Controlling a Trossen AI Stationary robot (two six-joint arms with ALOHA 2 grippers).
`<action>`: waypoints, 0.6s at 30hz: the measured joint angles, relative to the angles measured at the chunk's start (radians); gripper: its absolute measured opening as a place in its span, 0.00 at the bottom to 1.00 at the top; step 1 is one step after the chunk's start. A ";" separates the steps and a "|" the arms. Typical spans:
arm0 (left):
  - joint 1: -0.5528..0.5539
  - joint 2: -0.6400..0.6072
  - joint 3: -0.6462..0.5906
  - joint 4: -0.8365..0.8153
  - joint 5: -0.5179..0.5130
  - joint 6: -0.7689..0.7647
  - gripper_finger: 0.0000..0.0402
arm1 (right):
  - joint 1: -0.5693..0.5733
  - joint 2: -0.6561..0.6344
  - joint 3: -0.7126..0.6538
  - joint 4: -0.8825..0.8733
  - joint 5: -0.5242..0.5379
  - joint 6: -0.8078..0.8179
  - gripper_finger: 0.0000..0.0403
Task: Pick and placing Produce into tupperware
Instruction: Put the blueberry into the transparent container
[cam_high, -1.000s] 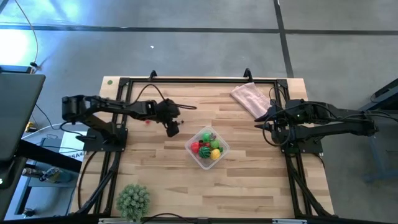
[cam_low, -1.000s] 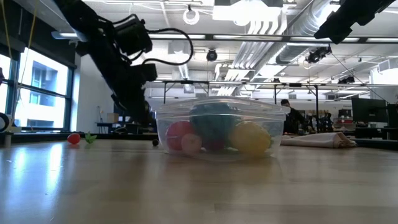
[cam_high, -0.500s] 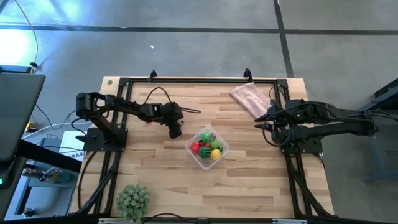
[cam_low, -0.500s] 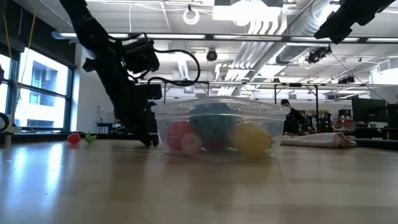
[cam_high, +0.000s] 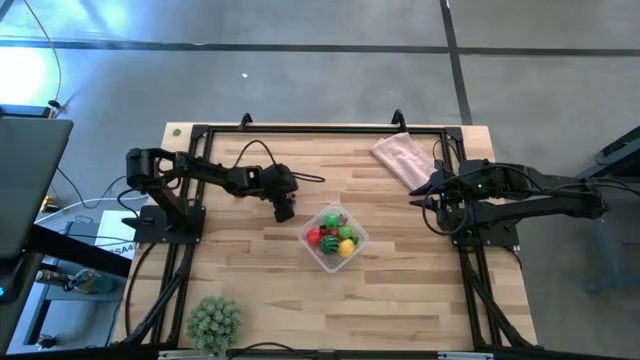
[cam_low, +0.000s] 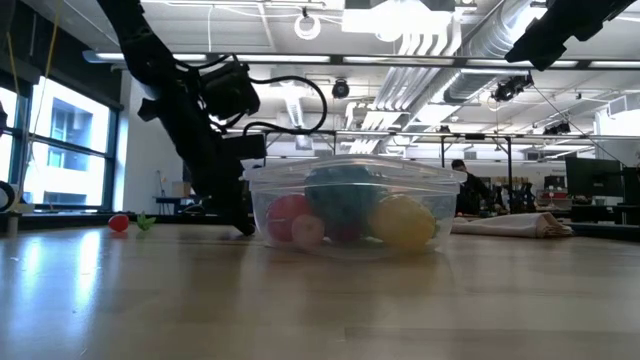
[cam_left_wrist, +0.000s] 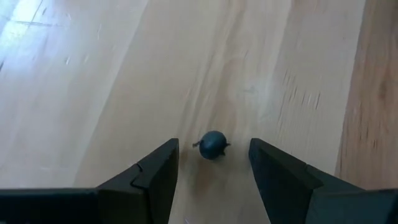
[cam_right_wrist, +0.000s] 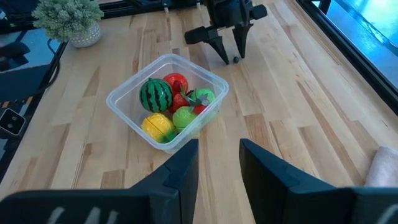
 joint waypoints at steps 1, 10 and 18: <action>0.000 0.002 0.000 0.001 0.000 0.000 0.47 | 0.000 0.000 0.000 0.000 0.000 0.000 0.26; 0.001 0.004 0.000 0.011 0.029 -0.014 0.47 | 0.000 0.000 0.000 0.000 0.000 0.000 0.26; 0.001 0.004 0.000 0.010 0.038 -0.045 0.45 | 0.000 0.000 0.000 0.000 0.000 0.001 0.26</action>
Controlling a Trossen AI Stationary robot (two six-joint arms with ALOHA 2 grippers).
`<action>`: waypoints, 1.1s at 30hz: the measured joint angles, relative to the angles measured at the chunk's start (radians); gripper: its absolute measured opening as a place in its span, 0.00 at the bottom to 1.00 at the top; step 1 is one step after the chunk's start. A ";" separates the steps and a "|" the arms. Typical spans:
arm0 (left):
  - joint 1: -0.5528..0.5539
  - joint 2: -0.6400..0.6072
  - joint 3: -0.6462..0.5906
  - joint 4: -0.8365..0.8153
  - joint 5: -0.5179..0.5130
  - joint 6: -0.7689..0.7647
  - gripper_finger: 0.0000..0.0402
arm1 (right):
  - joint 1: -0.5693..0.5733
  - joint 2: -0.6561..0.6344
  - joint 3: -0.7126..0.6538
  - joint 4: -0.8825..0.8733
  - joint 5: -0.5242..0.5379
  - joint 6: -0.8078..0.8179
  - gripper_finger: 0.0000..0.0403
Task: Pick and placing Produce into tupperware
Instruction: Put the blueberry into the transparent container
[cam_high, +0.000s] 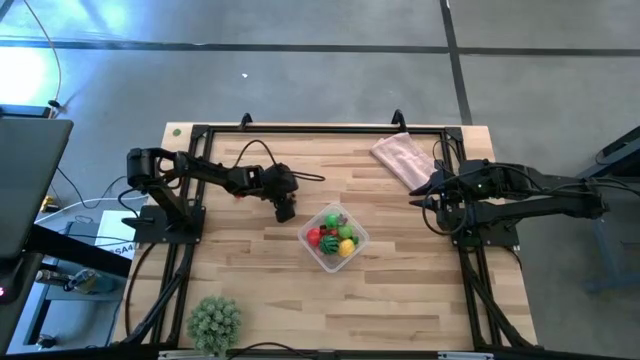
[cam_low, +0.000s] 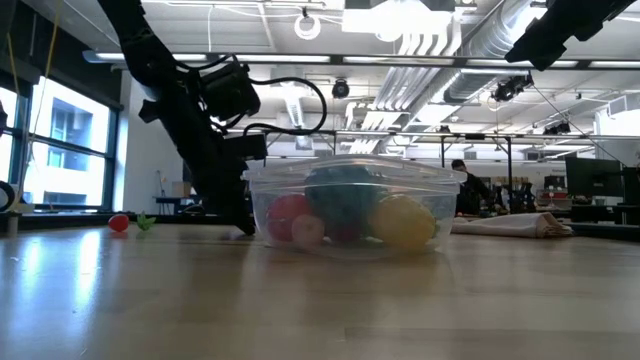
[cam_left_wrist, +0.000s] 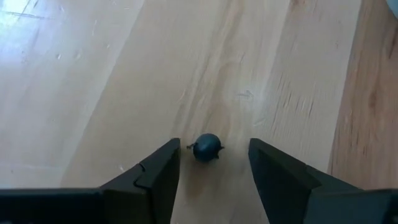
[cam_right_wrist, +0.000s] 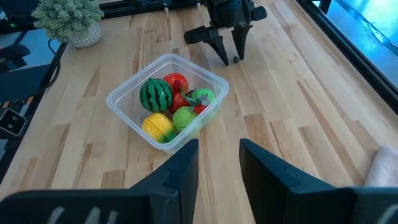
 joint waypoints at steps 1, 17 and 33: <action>0.000 0.000 0.000 0.000 -0.001 -0.001 0.44 | 0.000 0.000 0.000 0.000 0.000 0.000 0.26; -0.001 0.000 0.000 0.000 -0.016 -0.033 0.19 | 0.000 0.000 0.000 0.000 0.000 -0.001 0.26; -0.001 0.001 0.009 -0.001 -0.015 -0.089 0.15 | 0.000 0.000 0.000 0.000 0.000 -0.001 0.26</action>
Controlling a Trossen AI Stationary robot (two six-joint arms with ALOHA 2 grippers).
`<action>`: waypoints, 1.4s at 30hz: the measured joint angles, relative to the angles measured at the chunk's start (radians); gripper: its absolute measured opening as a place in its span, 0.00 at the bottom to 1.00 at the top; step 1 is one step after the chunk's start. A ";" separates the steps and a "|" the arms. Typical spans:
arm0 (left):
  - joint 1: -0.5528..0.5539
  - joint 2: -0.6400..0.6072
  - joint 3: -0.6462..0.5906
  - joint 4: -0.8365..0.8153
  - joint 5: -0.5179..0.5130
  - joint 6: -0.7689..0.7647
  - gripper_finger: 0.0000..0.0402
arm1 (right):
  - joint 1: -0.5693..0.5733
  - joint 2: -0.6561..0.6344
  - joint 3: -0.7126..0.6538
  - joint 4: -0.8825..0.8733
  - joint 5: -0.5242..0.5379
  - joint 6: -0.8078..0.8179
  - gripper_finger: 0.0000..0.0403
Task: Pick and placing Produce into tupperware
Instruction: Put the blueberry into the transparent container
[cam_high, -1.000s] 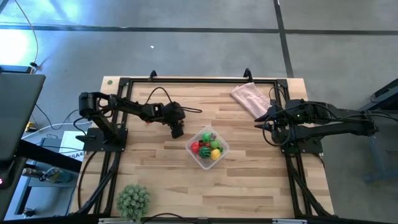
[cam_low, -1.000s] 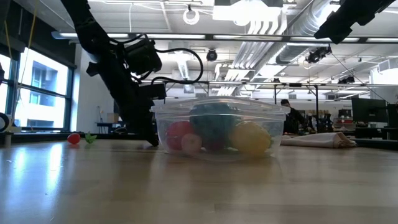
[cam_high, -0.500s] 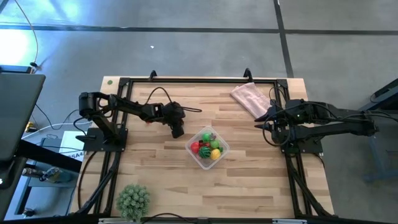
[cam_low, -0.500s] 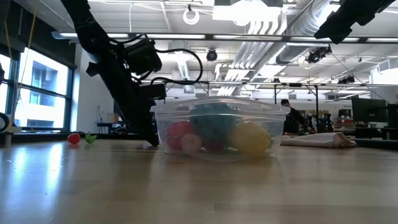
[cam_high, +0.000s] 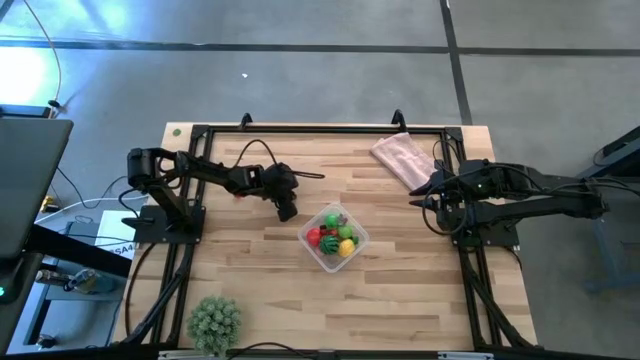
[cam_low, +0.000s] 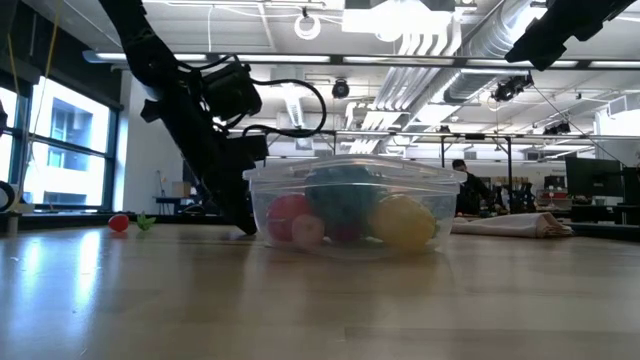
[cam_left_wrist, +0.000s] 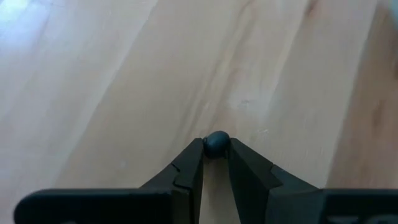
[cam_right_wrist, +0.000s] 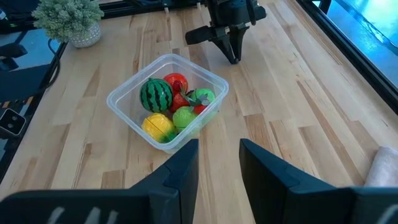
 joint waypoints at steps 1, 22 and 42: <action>0.000 0.001 0.007 0.000 0.008 -0.001 0.15 | 0.000 0.000 0.000 0.000 0.000 0.001 0.26; -0.013 0.000 0.333 -0.002 0.242 0.001 0.15 | 0.000 0.000 0.000 0.000 0.000 0.001 0.26; -0.225 0.051 0.566 -0.449 0.122 0.172 0.15 | 0.000 0.000 0.000 0.000 0.000 0.000 0.26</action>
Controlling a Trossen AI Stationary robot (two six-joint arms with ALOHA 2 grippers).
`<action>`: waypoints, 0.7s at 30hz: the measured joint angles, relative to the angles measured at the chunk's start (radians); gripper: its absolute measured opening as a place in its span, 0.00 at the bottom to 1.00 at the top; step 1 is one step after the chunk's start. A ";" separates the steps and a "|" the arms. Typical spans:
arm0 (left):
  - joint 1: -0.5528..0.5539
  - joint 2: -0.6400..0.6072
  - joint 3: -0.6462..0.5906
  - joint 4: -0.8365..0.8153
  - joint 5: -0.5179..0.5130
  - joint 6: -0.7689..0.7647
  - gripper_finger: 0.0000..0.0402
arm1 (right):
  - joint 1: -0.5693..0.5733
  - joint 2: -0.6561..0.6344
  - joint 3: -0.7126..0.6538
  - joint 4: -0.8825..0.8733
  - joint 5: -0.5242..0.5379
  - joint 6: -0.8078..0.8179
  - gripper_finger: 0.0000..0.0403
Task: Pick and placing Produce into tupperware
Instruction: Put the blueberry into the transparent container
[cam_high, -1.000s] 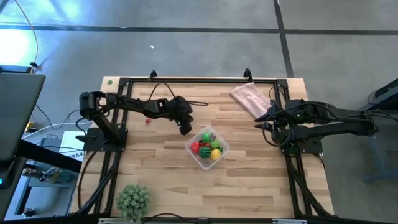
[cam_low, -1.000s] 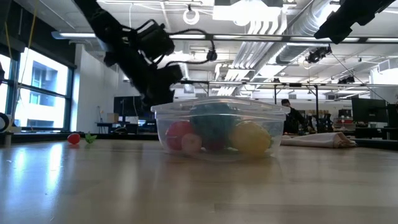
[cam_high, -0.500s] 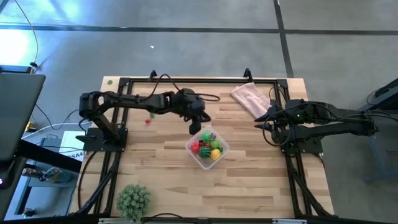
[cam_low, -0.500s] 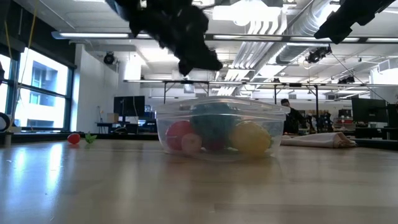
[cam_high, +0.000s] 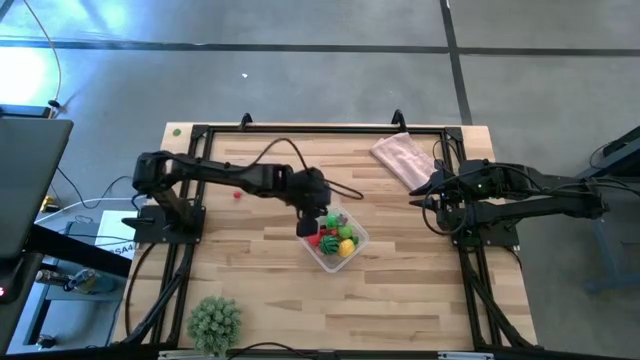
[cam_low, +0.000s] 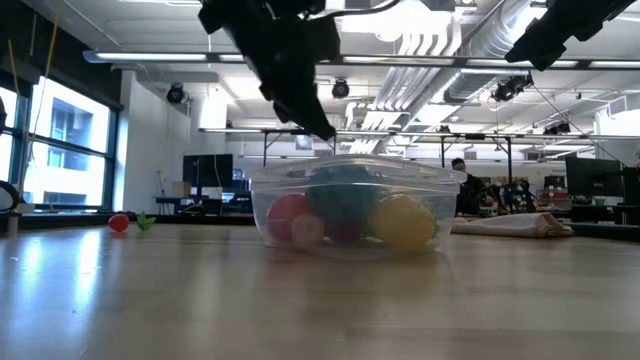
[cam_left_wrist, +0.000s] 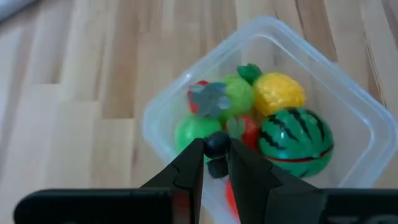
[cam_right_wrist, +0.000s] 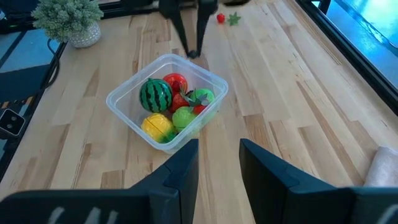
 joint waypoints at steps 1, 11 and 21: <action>-0.007 0.013 0.001 0.007 0.000 0.000 0.15 | 0.000 0.000 0.000 0.000 0.000 0.000 0.26; -0.058 0.097 0.003 0.000 0.000 0.020 0.15 | 0.000 0.000 0.000 -0.001 0.000 0.000 0.26; -0.057 0.140 0.002 0.005 0.000 -0.004 0.15 | 0.000 0.000 0.000 -0.001 0.000 0.000 0.26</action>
